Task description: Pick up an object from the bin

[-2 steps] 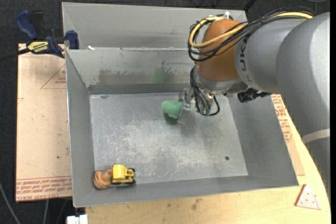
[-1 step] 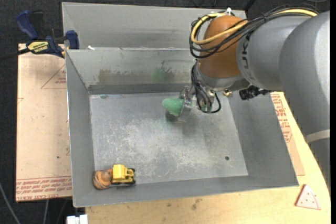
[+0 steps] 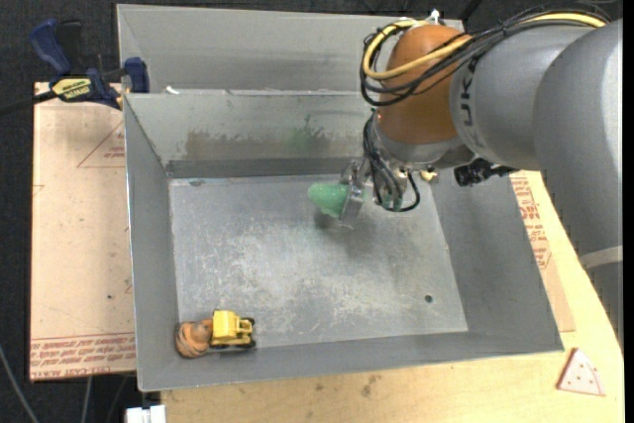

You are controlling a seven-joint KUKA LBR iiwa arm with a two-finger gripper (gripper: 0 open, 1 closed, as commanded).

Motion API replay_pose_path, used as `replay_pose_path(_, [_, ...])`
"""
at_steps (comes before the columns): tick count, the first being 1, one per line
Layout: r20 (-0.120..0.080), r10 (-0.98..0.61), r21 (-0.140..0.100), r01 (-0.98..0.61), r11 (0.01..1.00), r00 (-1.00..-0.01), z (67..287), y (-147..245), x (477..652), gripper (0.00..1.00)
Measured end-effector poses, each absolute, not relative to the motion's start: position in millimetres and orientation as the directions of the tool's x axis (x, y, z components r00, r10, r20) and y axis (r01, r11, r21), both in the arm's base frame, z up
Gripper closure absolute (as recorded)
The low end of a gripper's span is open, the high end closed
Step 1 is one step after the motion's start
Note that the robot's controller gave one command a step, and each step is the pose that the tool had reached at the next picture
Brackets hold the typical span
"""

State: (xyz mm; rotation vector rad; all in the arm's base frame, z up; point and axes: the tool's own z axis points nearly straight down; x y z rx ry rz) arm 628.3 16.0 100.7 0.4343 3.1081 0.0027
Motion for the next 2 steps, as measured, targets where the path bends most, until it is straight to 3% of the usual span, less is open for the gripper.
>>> replay_pose_path(2, [-0.005,0.274,0.003,0.274,0.962,-0.962,119.7,16.1,629.0,1.0])
